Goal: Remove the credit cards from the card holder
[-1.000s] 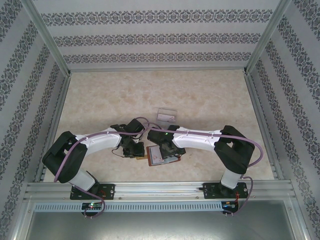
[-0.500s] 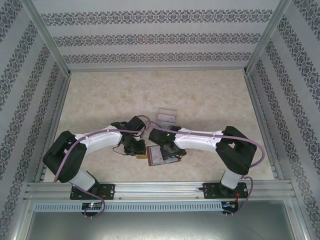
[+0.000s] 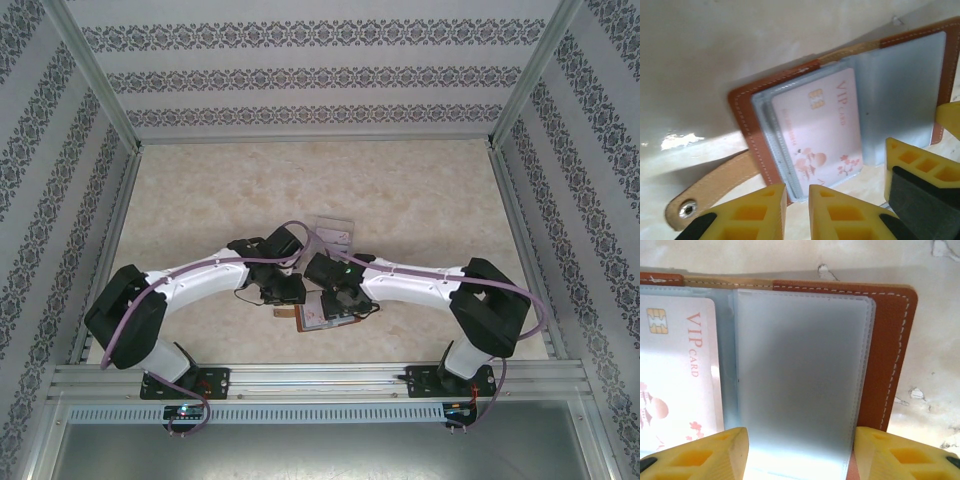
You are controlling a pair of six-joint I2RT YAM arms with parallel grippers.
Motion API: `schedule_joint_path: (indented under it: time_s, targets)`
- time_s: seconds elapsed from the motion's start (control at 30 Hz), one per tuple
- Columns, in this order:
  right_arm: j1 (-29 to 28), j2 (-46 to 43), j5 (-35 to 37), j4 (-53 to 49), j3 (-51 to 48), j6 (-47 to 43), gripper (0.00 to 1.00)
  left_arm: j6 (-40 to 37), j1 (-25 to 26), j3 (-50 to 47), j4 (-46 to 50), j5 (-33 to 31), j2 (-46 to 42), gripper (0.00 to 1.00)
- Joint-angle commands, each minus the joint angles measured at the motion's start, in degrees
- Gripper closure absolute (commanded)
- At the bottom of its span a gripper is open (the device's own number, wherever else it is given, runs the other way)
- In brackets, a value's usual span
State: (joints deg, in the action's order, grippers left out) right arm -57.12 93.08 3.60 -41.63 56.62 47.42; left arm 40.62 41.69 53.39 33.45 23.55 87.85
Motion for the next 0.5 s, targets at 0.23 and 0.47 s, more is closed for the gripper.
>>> schedule_joint_path:
  time_s: [0.23, 0.47]
  targets:
    - [0.17, -3.22, 3.78, -5.40, 0.05, 0.63, 0.44, 0.91, 4.23, 2.22, -1.11, 0.29, 5.13, 0.80]
    - [0.39, -6.85, -2.64, 3.59, -2.09, 1.53, 0.57, 0.74, 4.32, 1.49, -1.11, -1.29, 6.60, 0.81]
